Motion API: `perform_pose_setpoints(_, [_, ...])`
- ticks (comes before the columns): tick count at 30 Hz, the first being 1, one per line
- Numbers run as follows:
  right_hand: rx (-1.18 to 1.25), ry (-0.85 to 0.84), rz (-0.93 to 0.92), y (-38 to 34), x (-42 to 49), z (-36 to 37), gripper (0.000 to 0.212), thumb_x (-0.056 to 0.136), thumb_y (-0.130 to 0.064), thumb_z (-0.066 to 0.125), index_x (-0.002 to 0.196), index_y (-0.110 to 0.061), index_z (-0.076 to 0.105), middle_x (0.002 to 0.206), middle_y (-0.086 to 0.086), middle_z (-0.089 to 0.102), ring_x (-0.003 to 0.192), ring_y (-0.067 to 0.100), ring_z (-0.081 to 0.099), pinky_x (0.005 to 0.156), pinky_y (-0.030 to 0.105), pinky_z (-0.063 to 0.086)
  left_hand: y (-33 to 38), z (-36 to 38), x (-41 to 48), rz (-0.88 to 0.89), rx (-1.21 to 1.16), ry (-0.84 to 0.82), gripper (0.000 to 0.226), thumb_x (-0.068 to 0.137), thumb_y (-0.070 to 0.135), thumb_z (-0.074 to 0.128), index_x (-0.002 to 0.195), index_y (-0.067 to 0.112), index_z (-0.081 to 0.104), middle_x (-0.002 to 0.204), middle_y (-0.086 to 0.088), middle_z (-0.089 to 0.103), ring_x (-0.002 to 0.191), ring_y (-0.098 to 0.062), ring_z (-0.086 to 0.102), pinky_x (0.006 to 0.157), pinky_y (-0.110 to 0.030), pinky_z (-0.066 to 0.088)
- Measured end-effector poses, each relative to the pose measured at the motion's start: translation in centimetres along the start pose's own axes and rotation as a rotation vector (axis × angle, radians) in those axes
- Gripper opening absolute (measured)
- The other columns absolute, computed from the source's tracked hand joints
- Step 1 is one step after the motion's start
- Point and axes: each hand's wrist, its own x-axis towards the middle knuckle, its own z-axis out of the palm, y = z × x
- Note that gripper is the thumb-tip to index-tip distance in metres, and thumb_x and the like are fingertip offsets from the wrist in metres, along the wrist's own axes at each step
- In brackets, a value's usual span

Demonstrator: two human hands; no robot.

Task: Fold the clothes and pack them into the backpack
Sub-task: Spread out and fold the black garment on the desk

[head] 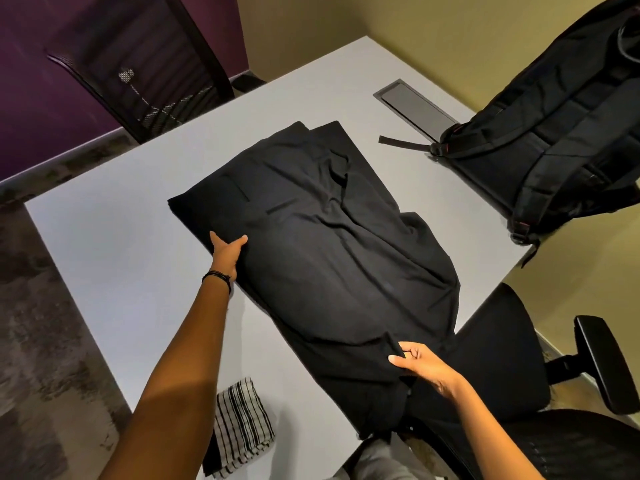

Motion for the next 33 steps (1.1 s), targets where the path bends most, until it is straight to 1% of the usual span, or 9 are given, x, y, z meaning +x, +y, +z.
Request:
perform_pose_setpoints(2, [-0.016,0.044,0.016,0.2,0.3,0.3,0.024,0.086,-0.02,0.066,0.108,-0.009,0.068,0.098,0.015,0.068,0.1,0.022,0.065,0.092,0.038,0.053,-1.2,-0.1,-0.7,-0.018,0.017,0.026,0.09,0.089,0.01,0.061,0.151,0.015,-0.004,0.154,-0.011,0.023,0.138,-0.028,0.032,0.114,-0.041,0.029])
perform_pose_setpoints(4, [0.02,0.073,0.016,0.0,0.3,0.7,0.024,0.087,-0.017,0.065,0.108,-0.007,0.067,0.1,0.011,0.07,0.096,0.019,0.066,0.084,0.031,0.055,-2.8,0.1,-1.7,-0.011,-0.009,0.035,0.09,0.089,0.011,0.062,0.151,0.016,-0.002,0.155,-0.012,0.022,0.139,-0.028,0.031,0.114,-0.039,0.029])
perform_pose_setpoints(8, [0.057,0.042,0.037,-0.4,0.2,1.4,0.027,0.084,-0.017,0.068,0.106,-0.001,0.066,0.107,0.013,0.071,0.1,0.024,0.066,0.088,0.035,0.053,-5.7,0.7,-4.3,-0.031,-0.03,0.049,0.082,0.09,0.016,0.062,0.151,0.015,0.007,0.155,-0.013,0.022,0.139,-0.029,0.031,0.113,-0.038,0.031])
perform_pose_setpoints(12, [0.028,0.058,0.052,-0.5,0.3,1.9,0.027,0.08,-0.013,0.072,0.102,0.003,0.066,0.102,0.013,0.072,0.093,0.022,0.068,0.077,0.028,0.053,-8.2,1.0,-6.7,-0.041,-0.069,0.061,0.077,0.089,0.018,0.064,0.149,0.015,0.015,0.153,-0.012,0.027,0.138,-0.03,0.033,0.112,-0.038,0.033])
perform_pose_setpoints(17, [0.043,0.131,-0.003,-0.2,-0.3,2.4,0.003,0.083,-0.008,0.068,0.083,-0.005,0.067,0.084,0.006,0.072,0.073,0.01,0.068,0.062,0.018,0.051,-10.8,1.7,-10.5,-0.14,-0.169,-0.027,0.07,0.091,0.022,0.061,0.148,0.017,0.021,0.147,-0.005,0.037,0.133,-0.027,0.04,0.105,-0.038,0.036])
perform_pose_setpoints(22, [0.076,0.218,-0.098,0.1,-0.7,2.7,0.017,0.089,-0.012,0.061,0.096,0.003,0.065,0.084,0.008,0.068,0.073,0.01,0.064,0.058,0.012,0.048,-12.7,2.9,-13.9,-0.25,-0.069,-0.277,0.053,0.091,0.025,0.059,0.137,0.01,0.039,0.134,0.0,0.049,0.118,-0.019,0.05,0.1,-0.032,0.043])
perform_pose_setpoints(27, [0.118,0.266,-0.16,0.1,-1.0,2.6,0.017,0.092,-0.012,0.057,0.076,-0.009,0.061,0.075,0.002,0.062,0.074,0.01,0.057,0.061,0.012,0.048,-14.1,2.8,-14.3,-0.233,0.109,-0.308,0.061,0.088,0.02,0.065,0.14,0.01,0.036,0.137,-0.006,0.049,0.12,-0.024,0.052,0.099,-0.037,0.048])
perform_pose_setpoints(29, [0.097,0.255,-0.167,0.3,-1.1,1.9,0.023,0.09,-0.014,0.06,0.067,-0.012,0.057,0.07,0.001,0.057,0.073,0.008,0.056,0.065,0.014,0.047,-14.0,2.4,-14.2,-0.19,0.154,-0.269,0.059,0.088,0.02,0.064,0.139,0.008,0.037,0.134,-0.005,0.051,0.116,-0.025,0.054,0.093,-0.036,0.051])
perform_pose_setpoints(33, [-0.062,0.159,-0.163,0.9,-1.4,0.5,0.034,0.084,-0.017,0.068,0.059,-0.013,0.045,0.063,0.005,0.036,0.065,0.01,0.042,0.066,0.019,0.042,-14.3,1.6,-14.7,-0.078,0.287,-0.229,0.053,0.088,0.019,0.064,0.135,0.009,0.041,0.132,-0.01,0.054,0.108,-0.031,0.057,0.067,-0.026,0.051])
